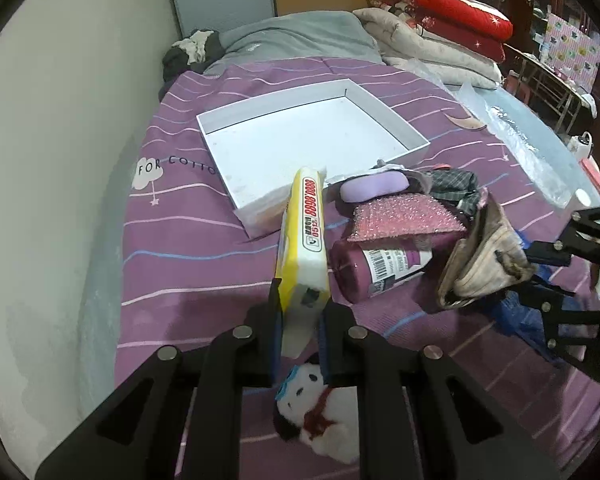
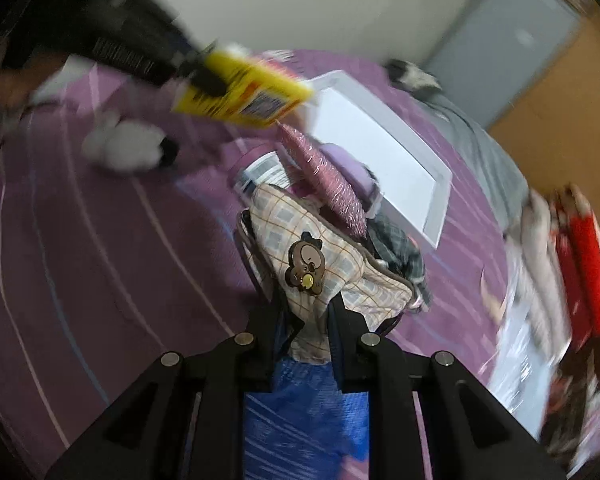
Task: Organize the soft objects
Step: 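Carry the yellow box with the left gripper while the right carries the pouch toward the white tray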
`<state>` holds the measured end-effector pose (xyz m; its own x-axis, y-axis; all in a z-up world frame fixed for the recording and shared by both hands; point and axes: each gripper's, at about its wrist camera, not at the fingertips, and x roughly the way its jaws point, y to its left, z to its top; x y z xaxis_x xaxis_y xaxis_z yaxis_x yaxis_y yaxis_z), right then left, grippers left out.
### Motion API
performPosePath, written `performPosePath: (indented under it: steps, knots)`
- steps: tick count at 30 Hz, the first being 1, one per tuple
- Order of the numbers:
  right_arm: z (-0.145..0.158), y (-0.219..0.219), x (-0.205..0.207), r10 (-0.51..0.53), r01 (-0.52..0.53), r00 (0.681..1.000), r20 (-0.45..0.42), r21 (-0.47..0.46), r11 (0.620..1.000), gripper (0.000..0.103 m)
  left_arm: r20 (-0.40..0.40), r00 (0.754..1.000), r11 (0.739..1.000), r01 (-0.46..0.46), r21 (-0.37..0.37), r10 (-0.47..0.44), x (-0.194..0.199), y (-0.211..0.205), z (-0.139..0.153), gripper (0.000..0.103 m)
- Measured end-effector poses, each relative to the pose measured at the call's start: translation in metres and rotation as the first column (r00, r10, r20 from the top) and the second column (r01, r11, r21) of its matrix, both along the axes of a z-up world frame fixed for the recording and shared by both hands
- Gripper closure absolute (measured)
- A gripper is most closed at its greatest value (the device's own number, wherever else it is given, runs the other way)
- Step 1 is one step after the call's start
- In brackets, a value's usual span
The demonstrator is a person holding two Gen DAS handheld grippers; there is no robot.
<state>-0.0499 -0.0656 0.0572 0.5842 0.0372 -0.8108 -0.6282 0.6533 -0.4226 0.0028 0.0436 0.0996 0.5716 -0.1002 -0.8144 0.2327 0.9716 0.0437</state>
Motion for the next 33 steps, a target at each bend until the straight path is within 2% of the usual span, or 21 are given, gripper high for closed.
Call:
performPosePath:
  steps: [2,7,12,18,25,29,33]
  knots:
    - [0.003,0.001,0.001,0.067,-0.069,0.997,-0.032,-0.048,0.996,0.086,0.0,1.0,1.0,0.01,-0.003,-0.01,-0.003,0.001,0.007,0.087]
    - [0.016,0.005,0.011,0.126,-0.134,0.986,-0.106,-0.073,0.988,0.087,-0.028,0.998,0.998,0.051,-0.043,-0.052,-0.004,0.002,0.028,0.087]
    - [0.041,0.005,0.025,0.134,-0.139,0.989,-0.067,-0.08,0.987,0.088,-0.043,0.998,0.998,0.05,-0.029,-0.051,0.011,0.006,0.041,0.087]
    - [0.065,0.002,0.06,0.136,-0.139,0.989,-0.054,-0.044,0.989,0.088,-0.021,0.999,0.999,0.05,-0.003,-0.05,0.044,0.004,0.063,0.087]
    - [0.082,-0.008,0.111,0.09,-0.086,0.994,-0.063,0.063,0.994,0.088,-0.06,0.996,0.995,0.059,-0.079,-0.064,0.089,0.003,0.081,0.087]
    - [0.1,-0.021,0.135,0.039,-0.032,0.998,-0.053,0.131,0.991,0.088,-0.039,0.998,0.999,0.047,-0.013,-0.047,0.107,-0.002,0.081,0.087]
    - [0.115,-0.024,0.135,0.043,-0.035,0.998,-0.047,0.157,0.987,0.088,-0.038,0.998,0.998,0.057,-0.007,-0.058,0.115,-0.005,0.081,0.087]
